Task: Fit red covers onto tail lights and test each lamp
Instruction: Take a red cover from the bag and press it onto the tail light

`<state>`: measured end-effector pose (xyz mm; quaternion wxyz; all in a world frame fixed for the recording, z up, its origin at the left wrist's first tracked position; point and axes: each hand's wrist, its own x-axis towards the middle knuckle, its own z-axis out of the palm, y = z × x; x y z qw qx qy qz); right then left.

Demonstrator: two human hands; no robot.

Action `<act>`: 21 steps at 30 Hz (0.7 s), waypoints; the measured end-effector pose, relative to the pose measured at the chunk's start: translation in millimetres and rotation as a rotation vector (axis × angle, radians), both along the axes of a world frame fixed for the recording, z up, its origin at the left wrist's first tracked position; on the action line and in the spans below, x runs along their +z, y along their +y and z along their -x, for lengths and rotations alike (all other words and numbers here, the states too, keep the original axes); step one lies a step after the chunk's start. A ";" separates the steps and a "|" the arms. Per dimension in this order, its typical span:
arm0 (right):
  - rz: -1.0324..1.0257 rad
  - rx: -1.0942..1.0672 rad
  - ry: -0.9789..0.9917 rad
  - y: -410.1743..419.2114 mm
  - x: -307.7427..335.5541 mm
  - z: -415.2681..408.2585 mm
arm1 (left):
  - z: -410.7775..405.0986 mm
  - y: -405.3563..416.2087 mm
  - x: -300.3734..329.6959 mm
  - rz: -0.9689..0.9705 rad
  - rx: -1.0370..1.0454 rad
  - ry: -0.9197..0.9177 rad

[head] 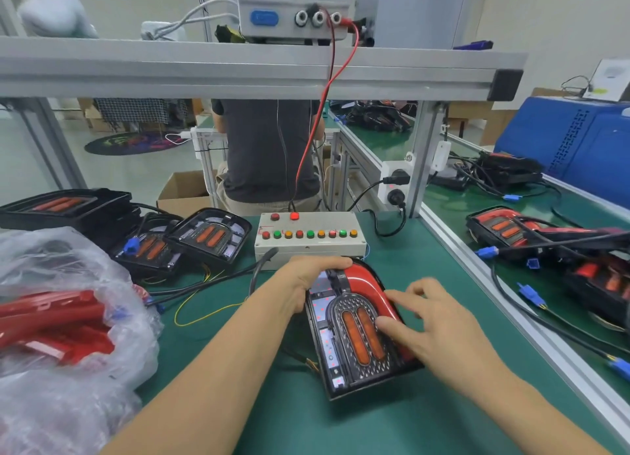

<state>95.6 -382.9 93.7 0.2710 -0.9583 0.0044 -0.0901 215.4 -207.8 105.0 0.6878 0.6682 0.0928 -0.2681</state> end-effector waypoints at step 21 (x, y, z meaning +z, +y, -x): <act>-0.962 0.027 0.458 -6.0 -4.0 -8.5 | -2.8 2.5 -0.9 0.104 -0.028 0.025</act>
